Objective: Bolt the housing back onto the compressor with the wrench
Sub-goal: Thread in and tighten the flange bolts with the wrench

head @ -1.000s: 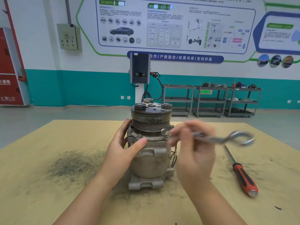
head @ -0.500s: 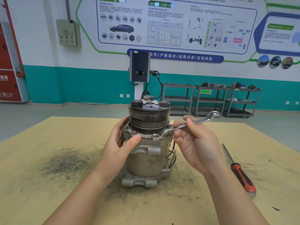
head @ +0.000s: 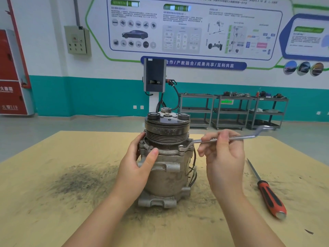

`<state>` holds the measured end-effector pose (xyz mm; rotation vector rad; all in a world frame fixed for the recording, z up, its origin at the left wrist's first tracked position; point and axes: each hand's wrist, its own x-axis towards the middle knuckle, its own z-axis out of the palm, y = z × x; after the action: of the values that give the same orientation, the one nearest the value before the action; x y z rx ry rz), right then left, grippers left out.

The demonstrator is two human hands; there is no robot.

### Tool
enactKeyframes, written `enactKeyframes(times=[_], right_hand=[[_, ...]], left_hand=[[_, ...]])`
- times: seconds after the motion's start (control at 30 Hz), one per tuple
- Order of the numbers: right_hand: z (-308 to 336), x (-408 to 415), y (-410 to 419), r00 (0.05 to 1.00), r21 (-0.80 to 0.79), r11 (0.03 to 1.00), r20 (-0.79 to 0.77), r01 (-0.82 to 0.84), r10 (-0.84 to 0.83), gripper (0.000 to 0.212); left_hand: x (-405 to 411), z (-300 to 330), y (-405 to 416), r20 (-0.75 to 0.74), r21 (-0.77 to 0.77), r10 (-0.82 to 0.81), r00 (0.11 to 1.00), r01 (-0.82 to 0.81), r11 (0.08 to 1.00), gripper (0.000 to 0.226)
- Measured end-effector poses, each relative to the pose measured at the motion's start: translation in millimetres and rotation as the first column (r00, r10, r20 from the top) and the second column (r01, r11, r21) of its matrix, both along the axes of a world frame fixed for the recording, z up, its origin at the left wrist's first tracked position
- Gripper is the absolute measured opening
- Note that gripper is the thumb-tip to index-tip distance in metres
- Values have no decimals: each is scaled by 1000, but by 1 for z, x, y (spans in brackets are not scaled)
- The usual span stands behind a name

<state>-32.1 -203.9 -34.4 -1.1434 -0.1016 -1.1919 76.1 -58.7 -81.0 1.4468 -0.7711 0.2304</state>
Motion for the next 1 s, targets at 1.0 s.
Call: enactKeyframes(times=[1.0], right_hand=[[6,0,-11,966,200,949,-41,-243,256,19]], left_hand=[[-9,7,1,-34,41,4,999,-2,999,65]])
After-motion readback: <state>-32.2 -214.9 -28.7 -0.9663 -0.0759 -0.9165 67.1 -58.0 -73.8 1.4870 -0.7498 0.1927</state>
